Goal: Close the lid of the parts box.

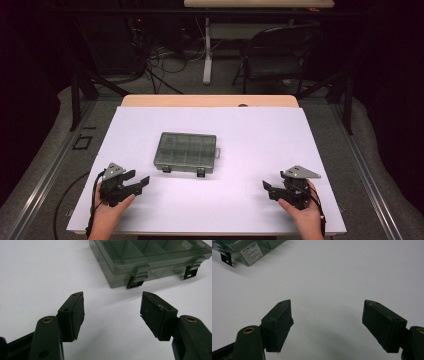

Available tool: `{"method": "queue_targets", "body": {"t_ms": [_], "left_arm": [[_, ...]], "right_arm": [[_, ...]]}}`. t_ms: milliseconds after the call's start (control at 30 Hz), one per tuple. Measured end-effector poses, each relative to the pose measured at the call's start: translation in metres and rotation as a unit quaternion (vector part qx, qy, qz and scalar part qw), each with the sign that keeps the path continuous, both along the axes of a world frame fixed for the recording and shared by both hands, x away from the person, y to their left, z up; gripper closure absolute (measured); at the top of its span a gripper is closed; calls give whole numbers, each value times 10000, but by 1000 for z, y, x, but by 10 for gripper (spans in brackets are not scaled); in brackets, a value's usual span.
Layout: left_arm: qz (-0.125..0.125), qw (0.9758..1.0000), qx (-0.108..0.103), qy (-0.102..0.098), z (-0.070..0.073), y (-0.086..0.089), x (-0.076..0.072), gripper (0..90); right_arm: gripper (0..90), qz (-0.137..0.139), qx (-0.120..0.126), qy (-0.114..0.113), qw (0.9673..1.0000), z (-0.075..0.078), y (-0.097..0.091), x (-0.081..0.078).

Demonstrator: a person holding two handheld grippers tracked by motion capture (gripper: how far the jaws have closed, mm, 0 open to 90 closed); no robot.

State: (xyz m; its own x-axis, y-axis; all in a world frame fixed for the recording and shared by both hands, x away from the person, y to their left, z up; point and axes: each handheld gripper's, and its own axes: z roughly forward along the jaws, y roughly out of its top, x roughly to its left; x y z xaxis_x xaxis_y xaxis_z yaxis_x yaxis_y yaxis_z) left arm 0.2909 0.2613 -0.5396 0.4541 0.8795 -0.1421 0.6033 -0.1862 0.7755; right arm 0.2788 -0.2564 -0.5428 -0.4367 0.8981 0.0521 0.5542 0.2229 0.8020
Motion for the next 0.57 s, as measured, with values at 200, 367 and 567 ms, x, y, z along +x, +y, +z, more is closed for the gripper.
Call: {"method": "queue_targets", "body": {"t_ms": [200,367,567], "left_arm": [[41,10000,5,-21,0,1,1,361],[88,10000,22,-15,0,4,0,361],[171,9999,13,-10,0,9,2,357]], "right_arm": [[235,-33,32,-60,10000,-2,0,1],[235,-104,23,-22,9999,-3,1,2],[233,-115,-117,-72,9998,-1,0,1]]}}
